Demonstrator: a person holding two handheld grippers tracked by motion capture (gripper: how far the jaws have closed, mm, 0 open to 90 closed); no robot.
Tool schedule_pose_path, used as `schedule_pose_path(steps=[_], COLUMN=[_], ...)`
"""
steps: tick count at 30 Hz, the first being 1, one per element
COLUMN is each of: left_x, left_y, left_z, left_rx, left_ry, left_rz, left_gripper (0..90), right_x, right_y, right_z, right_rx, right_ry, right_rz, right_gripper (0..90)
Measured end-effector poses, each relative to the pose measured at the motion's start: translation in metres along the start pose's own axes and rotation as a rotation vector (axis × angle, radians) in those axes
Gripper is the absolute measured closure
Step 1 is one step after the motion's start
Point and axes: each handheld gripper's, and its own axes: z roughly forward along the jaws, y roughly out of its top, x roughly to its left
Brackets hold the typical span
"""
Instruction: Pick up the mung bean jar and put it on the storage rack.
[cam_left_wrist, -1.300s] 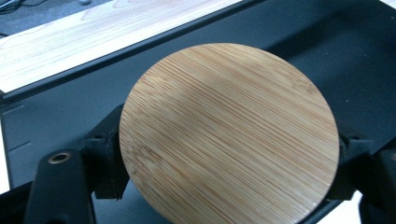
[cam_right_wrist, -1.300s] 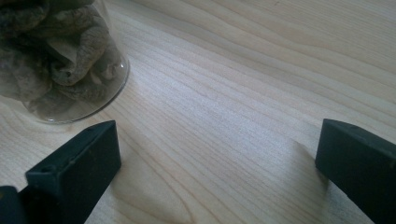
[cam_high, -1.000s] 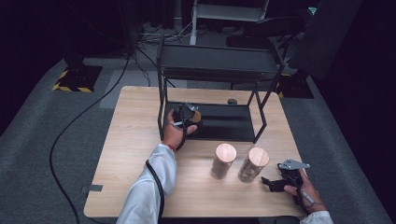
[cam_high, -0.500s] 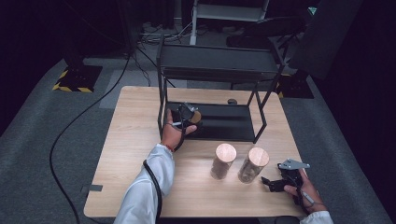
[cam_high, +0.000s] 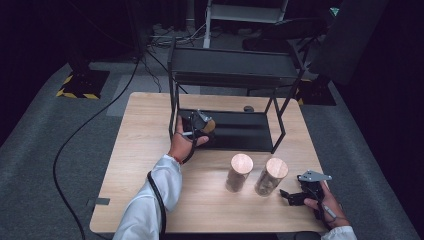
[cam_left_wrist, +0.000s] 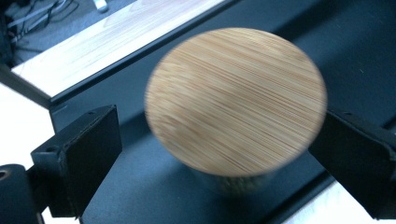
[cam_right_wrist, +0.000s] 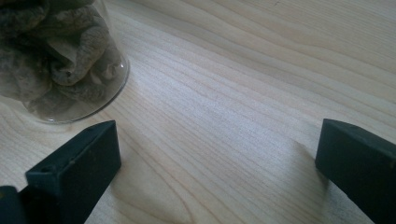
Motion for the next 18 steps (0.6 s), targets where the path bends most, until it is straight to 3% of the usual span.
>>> schedule_pose_path(steps=[11,18], left_x=[-0.017,-0.022], left_y=[-0.011,-0.016], left_z=[-0.019,-0.032], left_rx=[-0.039,-0.060], left_ry=[0.045,0.050], left_rz=[0.106,0.147], left_gripper=[2.3,2.4], right_x=[0.000,0.000], right_y=[0.000,0.000], right_z=[0.000,0.000], right_rx=[0.000,0.000], right_ry=[0.000,0.000], right_rz=[0.000,0.000], right_gripper=[0.0,0.0])
